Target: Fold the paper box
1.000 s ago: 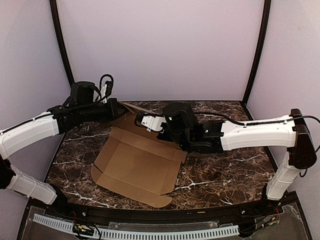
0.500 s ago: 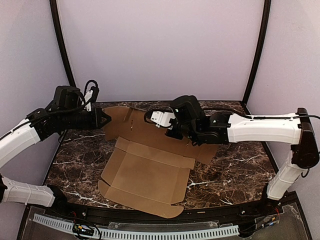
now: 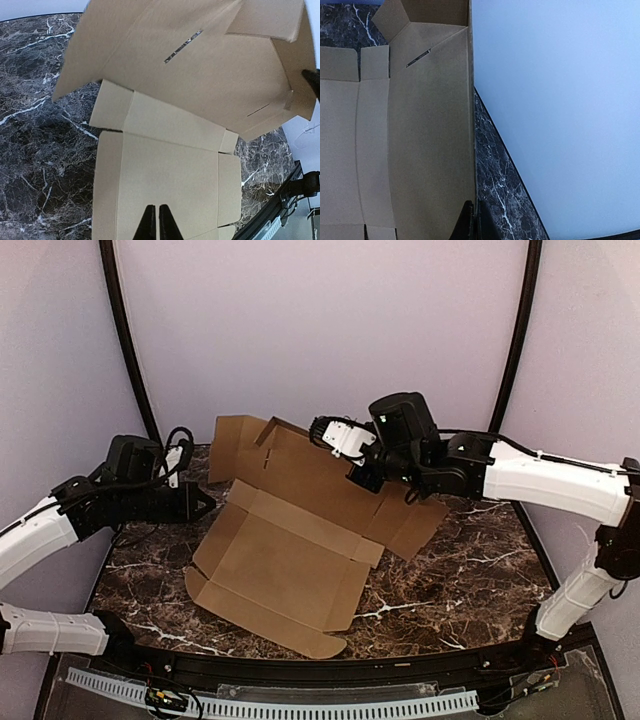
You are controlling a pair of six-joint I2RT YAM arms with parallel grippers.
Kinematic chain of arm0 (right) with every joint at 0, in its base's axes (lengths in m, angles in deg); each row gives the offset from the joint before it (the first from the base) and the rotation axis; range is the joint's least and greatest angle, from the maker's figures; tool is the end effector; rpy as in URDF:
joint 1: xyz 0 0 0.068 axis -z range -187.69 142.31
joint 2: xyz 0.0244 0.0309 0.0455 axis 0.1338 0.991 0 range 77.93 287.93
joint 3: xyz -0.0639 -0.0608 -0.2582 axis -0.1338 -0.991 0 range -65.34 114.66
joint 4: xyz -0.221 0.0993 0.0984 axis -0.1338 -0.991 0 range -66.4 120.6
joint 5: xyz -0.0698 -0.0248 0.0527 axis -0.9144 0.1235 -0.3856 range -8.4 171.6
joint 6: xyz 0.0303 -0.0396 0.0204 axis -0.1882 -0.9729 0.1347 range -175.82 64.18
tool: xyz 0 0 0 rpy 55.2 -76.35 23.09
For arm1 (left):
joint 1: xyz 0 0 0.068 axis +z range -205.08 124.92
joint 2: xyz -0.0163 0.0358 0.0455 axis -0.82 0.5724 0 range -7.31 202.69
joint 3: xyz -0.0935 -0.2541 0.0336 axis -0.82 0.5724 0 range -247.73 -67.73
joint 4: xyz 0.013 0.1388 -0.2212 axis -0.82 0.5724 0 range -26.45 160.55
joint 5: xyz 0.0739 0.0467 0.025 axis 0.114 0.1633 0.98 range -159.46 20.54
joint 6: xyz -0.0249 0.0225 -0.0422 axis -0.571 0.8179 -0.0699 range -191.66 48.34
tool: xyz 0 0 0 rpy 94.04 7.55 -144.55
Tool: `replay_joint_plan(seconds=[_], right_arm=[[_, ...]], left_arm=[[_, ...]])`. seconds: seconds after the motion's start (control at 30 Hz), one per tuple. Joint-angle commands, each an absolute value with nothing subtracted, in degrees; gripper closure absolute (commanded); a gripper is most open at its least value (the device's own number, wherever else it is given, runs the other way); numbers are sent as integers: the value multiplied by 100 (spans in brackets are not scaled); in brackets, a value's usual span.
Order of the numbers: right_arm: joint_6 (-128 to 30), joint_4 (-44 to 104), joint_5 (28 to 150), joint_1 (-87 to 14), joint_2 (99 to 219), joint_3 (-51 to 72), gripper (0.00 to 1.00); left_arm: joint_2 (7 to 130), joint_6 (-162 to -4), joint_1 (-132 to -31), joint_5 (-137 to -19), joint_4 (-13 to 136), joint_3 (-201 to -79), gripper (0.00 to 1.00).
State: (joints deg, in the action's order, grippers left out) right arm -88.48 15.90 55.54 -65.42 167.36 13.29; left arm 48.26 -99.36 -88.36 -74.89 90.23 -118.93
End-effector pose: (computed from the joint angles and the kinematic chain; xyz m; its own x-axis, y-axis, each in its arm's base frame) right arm 0.2081 0.3003 0.3450 0.1022 -0.7461 -0.6579 -0.5851 0.4898 -0.6463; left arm 0.1765 -0.1199 0.3161 -0.6672 -0.1157 -0.7358 0.3431 0.8291 -0.4415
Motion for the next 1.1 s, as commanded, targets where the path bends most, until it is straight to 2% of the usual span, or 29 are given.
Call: replay_joint_plan(seconds=[0.0,0.53,0.8,1.07], right_arm=[[-8395,1489,6124,-6543,16293,1656,100],[-7616,1296,6667,-6605,15522,1197,100],[-7374,1250,6715,-6603,15256,1027,100],[-7185,1123,6510,-6605,15590,894,100]], left_arm=[[4772,-9946,-8851,-7402,8925,-11691,95],[4808,-10234,-8845,-5915,8120,-11514,99],[4788,-10510,-8857,-5952,7856,-11003,99],[4666,-10717,-8850,-6156,7626,-10389,99]])
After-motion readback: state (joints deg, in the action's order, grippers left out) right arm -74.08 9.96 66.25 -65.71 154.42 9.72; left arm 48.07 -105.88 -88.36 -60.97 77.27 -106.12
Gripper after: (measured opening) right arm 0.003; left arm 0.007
